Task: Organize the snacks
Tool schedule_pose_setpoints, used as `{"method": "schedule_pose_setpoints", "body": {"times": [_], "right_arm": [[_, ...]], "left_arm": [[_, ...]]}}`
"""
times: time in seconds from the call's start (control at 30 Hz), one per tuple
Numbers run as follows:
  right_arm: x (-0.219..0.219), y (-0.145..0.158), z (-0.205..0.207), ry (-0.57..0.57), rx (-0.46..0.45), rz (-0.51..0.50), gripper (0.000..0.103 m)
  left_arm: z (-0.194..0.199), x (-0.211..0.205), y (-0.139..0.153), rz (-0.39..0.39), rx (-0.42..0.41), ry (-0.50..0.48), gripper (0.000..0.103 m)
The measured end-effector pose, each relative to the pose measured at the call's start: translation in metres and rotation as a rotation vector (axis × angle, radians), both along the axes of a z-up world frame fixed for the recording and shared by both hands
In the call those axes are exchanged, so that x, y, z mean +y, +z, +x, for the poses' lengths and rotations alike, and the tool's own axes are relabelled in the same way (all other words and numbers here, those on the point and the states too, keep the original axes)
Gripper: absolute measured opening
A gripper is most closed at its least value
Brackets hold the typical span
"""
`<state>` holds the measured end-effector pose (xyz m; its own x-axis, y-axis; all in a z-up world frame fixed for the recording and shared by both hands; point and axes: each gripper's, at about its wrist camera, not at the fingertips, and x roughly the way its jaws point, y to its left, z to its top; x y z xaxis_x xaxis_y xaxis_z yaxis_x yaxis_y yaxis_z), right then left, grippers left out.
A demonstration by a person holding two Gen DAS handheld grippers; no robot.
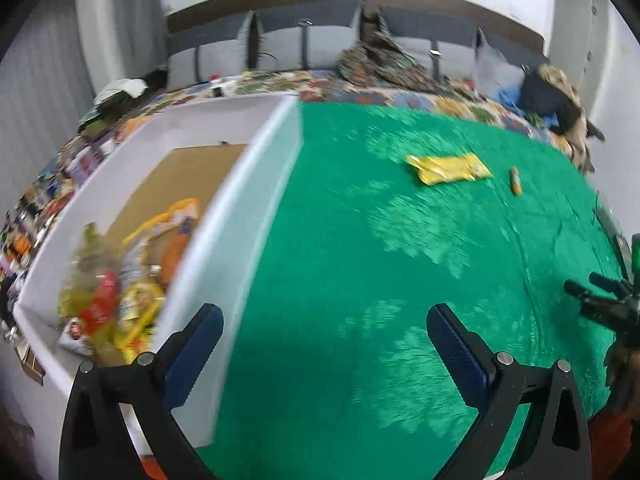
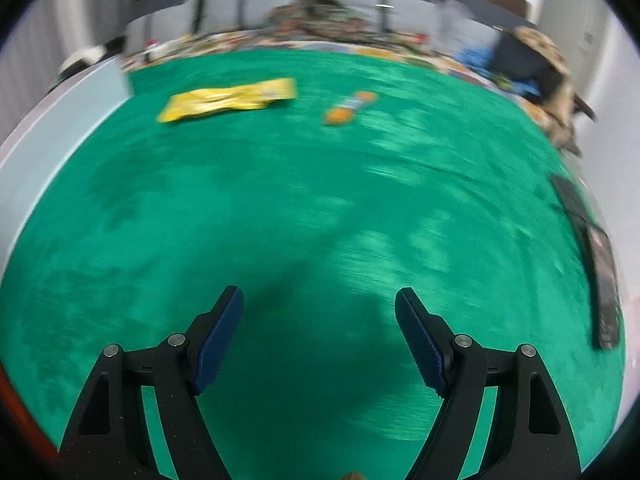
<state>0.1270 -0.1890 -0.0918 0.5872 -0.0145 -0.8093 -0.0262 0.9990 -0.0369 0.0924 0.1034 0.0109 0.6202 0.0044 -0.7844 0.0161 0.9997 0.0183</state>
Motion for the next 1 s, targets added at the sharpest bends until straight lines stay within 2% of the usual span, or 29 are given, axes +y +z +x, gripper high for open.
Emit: {"method": "schedule_pose_setpoints", "body": {"times": [0.1, 0.3, 0.5, 0.67, 0.87, 1.0], "right_arm": [[-0.029, 0.0, -0.001, -0.053, -0.006, 0.012, 0.081], [-0.053, -0.009, -0.007, -0.088, -0.006, 0.025, 0.081], [-0.061, -0.018, -0.007, -0.114, -0.007, 0.044, 0.081], [-0.07, -0.02, -0.005, -0.109, -0.023, 0.045, 0.083], [-0.074, -0.021, -0.005, -0.089, -0.042, 0.051, 0.089], [-0.074, -0.021, -0.005, -0.089, -0.042, 0.049, 0.089]], "left_arm": [[0.008, -0.023, -0.006, 0.018, 0.016, -0.03, 0.101], [0.018, -0.06, -0.016, 0.046, 0.024, -0.077, 0.101], [0.039, -0.084, -0.056, 0.002, 0.077, -0.124, 0.101], [0.056, -0.107, -0.093, 0.009, 0.115, -0.169, 0.101], [0.08, -0.125, -0.113, -0.027, 0.141, -0.195, 0.101], [0.086, -0.135, -0.114, -0.016, 0.094, -0.234, 0.103]]}}
